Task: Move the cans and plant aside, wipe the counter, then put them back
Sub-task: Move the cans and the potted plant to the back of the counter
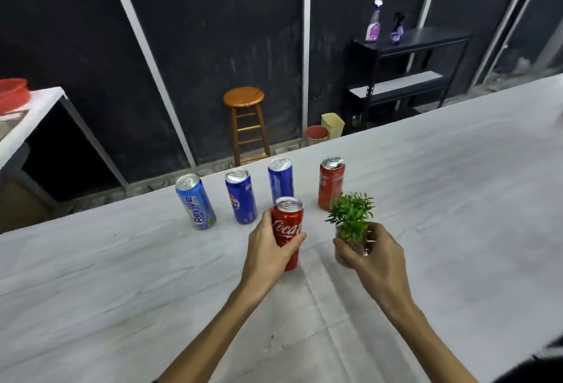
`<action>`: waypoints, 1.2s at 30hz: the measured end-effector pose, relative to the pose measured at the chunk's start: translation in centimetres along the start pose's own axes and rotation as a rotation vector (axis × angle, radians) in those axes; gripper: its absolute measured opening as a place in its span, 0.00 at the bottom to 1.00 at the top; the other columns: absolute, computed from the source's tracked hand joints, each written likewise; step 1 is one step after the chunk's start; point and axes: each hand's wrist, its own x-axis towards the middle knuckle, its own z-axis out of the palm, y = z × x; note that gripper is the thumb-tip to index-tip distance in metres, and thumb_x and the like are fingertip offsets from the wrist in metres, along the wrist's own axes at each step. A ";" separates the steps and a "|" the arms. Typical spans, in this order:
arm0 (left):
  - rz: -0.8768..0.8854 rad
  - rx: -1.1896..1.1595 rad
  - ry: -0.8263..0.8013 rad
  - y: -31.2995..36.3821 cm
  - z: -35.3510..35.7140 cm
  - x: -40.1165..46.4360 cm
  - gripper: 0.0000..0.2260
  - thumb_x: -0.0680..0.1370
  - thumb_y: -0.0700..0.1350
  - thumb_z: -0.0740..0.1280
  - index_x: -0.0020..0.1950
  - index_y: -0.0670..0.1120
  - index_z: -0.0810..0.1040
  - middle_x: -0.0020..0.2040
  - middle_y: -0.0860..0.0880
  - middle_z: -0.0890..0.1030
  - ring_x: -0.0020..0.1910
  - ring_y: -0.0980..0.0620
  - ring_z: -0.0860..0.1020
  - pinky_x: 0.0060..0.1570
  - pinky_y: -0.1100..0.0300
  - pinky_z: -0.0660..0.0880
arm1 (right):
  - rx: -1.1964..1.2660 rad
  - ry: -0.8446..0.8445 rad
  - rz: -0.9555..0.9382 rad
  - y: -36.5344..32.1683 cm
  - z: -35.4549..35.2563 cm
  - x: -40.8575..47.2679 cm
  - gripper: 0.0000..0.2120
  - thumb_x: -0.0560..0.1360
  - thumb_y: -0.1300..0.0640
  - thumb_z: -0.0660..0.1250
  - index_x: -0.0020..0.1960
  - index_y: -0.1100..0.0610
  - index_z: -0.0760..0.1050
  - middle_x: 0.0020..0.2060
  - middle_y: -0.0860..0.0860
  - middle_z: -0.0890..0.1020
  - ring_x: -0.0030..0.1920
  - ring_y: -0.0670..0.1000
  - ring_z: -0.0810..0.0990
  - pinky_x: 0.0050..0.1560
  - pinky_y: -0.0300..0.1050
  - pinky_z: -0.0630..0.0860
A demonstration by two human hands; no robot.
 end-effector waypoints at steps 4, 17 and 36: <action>0.034 -0.006 -0.058 2.1 5.5 2.2 0.36 0.73 0.55 0.78 0.76 0.52 0.66 0.72 0.54 0.75 0.66 0.59 0.74 0.60 0.66 0.70 | 0.017 0.042 0.007 3.3 -3.0 3.7 0.26 0.71 0.49 0.81 0.64 0.55 0.76 0.51 0.50 0.83 0.50 0.52 0.83 0.49 0.51 0.81; 0.089 0.000 -0.049 6.6 17.0 7.6 0.36 0.74 0.55 0.77 0.77 0.48 0.64 0.74 0.48 0.74 0.72 0.49 0.73 0.70 0.46 0.73 | 0.046 0.103 -0.002 10.4 -7.1 11.3 0.27 0.72 0.50 0.80 0.66 0.55 0.75 0.55 0.50 0.83 0.54 0.50 0.82 0.54 0.46 0.80; -0.012 0.035 -0.146 4.2 18.6 4.9 0.33 0.79 0.50 0.72 0.80 0.47 0.61 0.77 0.49 0.70 0.75 0.50 0.70 0.70 0.57 0.67 | 0.021 0.081 0.073 10.9 -6.8 10.2 0.35 0.77 0.51 0.76 0.77 0.60 0.65 0.70 0.55 0.77 0.65 0.50 0.77 0.64 0.30 0.70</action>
